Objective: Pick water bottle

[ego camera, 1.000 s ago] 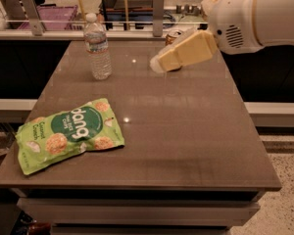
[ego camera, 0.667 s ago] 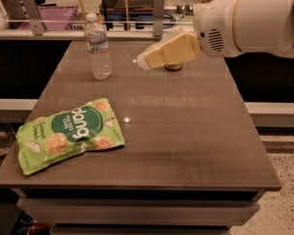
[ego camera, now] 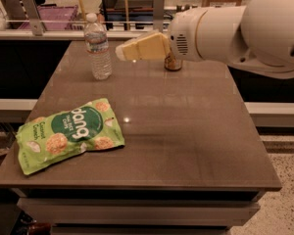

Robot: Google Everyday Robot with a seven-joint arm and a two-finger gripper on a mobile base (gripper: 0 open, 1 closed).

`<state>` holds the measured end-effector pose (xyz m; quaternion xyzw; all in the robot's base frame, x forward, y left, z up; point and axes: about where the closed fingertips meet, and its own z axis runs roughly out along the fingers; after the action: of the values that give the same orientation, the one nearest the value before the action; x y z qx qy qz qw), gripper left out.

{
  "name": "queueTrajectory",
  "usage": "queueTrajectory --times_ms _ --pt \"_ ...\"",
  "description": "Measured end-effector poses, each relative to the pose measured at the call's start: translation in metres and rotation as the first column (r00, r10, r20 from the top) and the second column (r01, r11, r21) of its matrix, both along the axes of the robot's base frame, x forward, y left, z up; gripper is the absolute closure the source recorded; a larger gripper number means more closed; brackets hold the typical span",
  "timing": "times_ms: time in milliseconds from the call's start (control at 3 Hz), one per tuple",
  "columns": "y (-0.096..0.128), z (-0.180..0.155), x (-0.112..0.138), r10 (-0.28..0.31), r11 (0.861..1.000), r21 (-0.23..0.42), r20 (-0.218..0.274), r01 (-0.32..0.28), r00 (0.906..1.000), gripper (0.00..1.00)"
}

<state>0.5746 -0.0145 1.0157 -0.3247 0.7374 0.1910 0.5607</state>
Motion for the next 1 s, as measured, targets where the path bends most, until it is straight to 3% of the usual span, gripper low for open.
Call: queueTrajectory --times_ms 333,1000 --pt "0.019 -0.008 0.024 0.001 0.999 0.042 0.004 -0.001 1.0 0.0" --pt "0.06 -0.015 0.059 0.062 0.996 0.07 0.006 -0.063 0.998 0.0"
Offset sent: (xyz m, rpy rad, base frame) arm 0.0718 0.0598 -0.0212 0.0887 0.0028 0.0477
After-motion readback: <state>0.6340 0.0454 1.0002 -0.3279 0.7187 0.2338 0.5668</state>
